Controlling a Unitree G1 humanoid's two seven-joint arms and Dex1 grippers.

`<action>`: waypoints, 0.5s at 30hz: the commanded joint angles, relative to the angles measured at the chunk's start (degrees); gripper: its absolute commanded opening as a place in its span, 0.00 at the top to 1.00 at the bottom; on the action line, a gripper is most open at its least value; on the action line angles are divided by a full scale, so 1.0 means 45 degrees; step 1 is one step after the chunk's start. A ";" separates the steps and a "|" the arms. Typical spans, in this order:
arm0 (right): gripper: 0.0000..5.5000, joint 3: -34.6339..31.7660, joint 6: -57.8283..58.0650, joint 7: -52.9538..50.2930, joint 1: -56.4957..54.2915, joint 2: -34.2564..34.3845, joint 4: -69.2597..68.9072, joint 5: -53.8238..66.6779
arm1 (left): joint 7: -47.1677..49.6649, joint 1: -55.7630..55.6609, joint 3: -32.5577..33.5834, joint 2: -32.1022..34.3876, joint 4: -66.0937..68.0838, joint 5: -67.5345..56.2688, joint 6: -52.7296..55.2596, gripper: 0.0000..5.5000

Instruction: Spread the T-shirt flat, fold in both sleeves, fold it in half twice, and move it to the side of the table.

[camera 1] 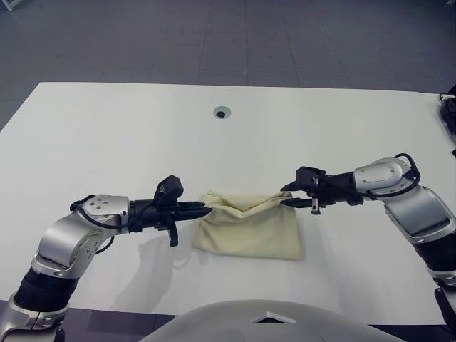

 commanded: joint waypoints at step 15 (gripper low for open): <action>0.11 -0.0193 -0.0895 -0.1871 0.0455 0.0804 0.1128 -0.1622 | 0.2696 -0.1062 -0.0523 -0.2087 0.2978 0.3191 -0.1376 1.00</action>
